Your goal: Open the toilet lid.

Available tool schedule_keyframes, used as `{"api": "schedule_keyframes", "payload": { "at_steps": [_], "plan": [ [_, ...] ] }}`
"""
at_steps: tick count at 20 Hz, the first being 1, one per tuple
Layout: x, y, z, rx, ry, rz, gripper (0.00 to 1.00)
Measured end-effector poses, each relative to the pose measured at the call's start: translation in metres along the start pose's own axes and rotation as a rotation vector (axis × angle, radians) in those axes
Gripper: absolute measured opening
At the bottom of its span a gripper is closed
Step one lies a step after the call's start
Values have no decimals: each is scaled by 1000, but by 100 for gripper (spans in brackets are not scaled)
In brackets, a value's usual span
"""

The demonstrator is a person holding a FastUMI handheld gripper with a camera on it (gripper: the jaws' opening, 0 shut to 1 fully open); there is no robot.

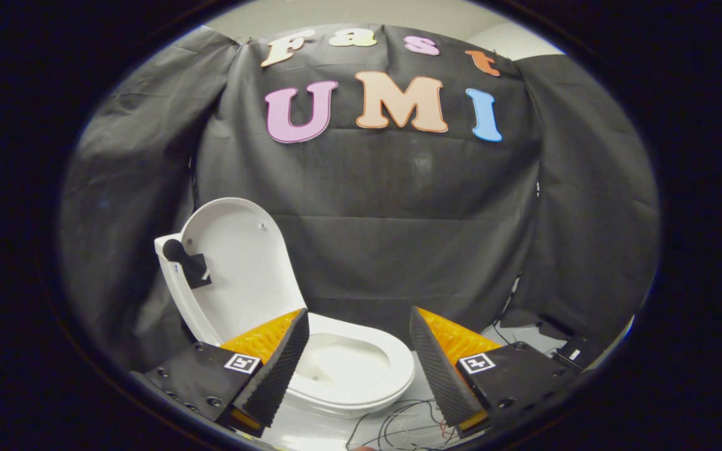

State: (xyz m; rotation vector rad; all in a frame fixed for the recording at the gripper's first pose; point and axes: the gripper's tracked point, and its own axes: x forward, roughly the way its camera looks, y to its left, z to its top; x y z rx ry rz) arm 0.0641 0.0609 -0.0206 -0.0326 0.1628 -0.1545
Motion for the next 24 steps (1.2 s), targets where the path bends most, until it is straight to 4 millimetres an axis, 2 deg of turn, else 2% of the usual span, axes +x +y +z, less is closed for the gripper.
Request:
{"api": "schedule_keyframes", "payload": {
  "at_steps": [2,9,13,17,20,24],
  "plan": [
    [-4,-13,-2,5,-2,-20,99],
    [-6,-54,19,58,-95,-58,99],
    [-1,-60,21,19,-80,-45,97],
    [1,-75,11,39,-54,-59,97],
    [1,-72,8,62,-53,-30,97],
    [-1,-87,13,74,-77,-63,97]
  ]
}}
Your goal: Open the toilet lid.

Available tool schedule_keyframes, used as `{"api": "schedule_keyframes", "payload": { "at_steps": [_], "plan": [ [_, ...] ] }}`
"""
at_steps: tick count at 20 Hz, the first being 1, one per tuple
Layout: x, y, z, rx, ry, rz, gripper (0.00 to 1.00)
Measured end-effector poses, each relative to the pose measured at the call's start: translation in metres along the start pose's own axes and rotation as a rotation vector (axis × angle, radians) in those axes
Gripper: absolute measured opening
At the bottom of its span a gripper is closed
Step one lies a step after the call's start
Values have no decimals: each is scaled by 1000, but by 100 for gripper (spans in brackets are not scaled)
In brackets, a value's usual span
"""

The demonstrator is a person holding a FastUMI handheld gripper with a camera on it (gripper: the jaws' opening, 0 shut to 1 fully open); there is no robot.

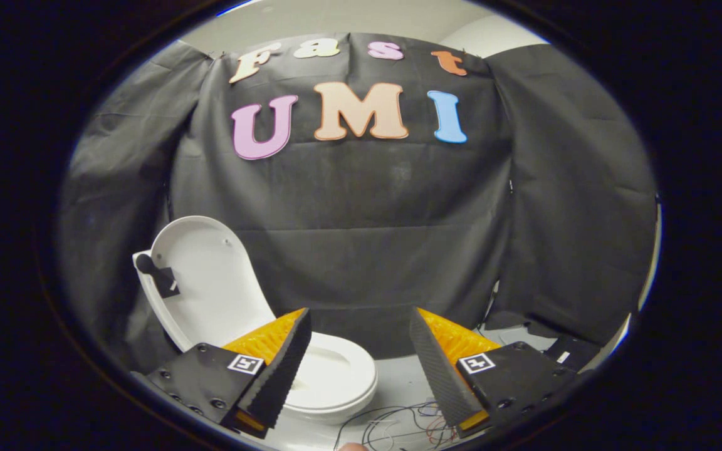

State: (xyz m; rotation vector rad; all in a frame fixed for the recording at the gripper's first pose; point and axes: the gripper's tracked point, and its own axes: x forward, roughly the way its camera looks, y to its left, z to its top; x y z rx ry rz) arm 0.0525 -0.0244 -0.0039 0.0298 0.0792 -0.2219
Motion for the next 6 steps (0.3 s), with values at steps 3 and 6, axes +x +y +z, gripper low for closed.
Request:
{"api": "schedule_keyframes", "payload": {
  "at_steps": [3,6],
  "plan": [
    [2,-6,-10,40,12,-11,97],
    [4,-8,-18,43,20,-15,97]
  ]
}}
